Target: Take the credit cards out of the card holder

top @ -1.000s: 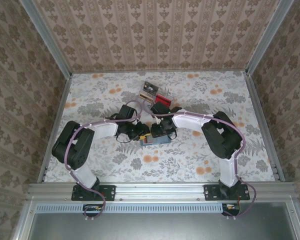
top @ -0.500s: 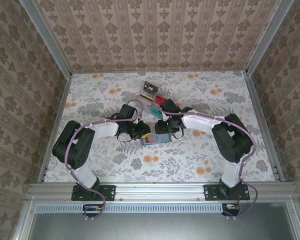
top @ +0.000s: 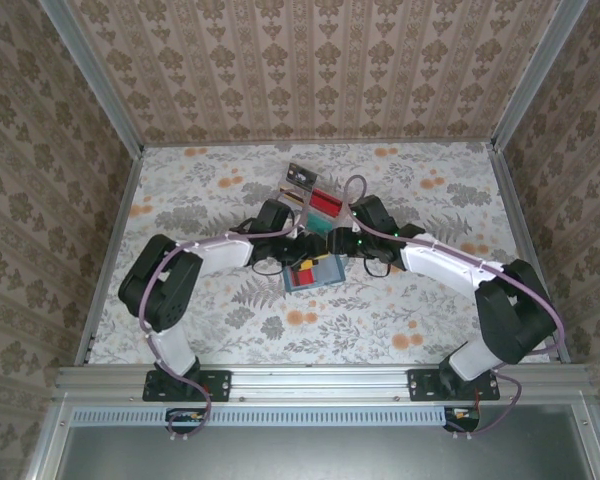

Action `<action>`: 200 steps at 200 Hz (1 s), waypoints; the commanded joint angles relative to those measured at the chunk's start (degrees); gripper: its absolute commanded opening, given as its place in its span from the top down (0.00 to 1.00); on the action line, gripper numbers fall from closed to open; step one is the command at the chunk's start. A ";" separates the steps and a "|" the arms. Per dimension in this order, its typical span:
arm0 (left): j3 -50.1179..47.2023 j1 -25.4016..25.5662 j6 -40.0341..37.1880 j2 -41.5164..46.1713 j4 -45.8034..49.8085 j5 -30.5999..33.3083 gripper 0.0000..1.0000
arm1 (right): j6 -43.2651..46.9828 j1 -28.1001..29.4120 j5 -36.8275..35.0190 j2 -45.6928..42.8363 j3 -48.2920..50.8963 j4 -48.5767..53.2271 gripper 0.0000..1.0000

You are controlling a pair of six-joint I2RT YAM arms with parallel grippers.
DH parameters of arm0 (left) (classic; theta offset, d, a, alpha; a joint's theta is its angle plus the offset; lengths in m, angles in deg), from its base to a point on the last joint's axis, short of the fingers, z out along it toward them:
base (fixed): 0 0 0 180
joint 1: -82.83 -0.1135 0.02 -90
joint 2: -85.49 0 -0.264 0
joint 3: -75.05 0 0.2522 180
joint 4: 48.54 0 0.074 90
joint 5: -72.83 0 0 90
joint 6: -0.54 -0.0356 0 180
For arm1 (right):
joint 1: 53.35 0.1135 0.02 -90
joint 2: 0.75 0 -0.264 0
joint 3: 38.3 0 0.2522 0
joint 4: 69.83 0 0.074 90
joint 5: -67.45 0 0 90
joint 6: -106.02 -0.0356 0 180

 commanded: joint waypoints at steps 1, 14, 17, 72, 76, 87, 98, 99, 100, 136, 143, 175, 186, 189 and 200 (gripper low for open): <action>2.77 0.36 0.89 -2.48 -0.79 -0.98 0.44 | -1.40 -0.96 -3.16 -2.76 1.79 -1.58 0.42; 4.09 0.15 0.32 -3.45 1.31 -0.61 0.38 | -0.93 -1.12 -3.70 -3.30 2.03 -1.27 0.41; 4.40 0.10 -0.03 -3.50 2.01 -0.56 0.36 | -0.67 -1.12 -3.60 -3.28 2.01 -1.31 0.41; 2.48 -3.44 -4.33 6.01 10.16 4.35 0.22 | 2.61 -0.91 5.55 -1.36 1.15 -3.56 0.41; 1.82 -4.03 -4.42 7.13 10.99 5.01 0.22 | 2.72 -0.82 6.51 -0.80 0.67 -3.49 0.41; -0.07 -5.67 -4.80 9.71 13.07 7.21 0.22 | 3.32 -0.23 9.24 1.16 -0.69 -3.08 0.41; -2.40 -7.25 -4.63 12.34 14.71 9.43 0.27 | 4.08 0.55 12.30 3.52 -2.42 -2.51 0.42; -2.58 -7.35 -4.55 12.55 14.87 9.64 0.27 | 4.07 0.64 12.53 3.79 -2.68 -2.42 0.42; -2.76 -7.50 -4.51 12.74 15.04 9.84 0.28 | 4.16 0.72 12.73 4.01 -2.85 -2.33 0.42; -7.27 -8.96 -2.21 16.90 14.73 12.34 0.43 | 2.62 2.22 21.24 12.66 -7.99 -0.75 0.50; -7.52 -8.79 -1.99 16.83 14.47 12.15 0.46 | 1.71 2.21 22.43 13.76 -8.20 -1.37 0.51; -8.74 -7.34 -0.85 14.51 11.82 11.07 0.60 | -2.64 2.13 24.26 17.54 -8.25 -2.98 0.60; -8.51 -6.64 -0.86 13.28 11.21 10.74 0.63 | -4.16 1.80 24.87 18.31 -7.71 -4.04 0.61; -8.42 -6.45 -0.93 12.92 11.18 10.73 0.63 | -4.55 1.70 25.16 18.49 -7.54 -4.34 0.62; -8.00 -5.83 -1.08 11.64 10.82 10.73 0.65 | -5.24 1.43 25.74 19.23 -7.38 -4.90 0.64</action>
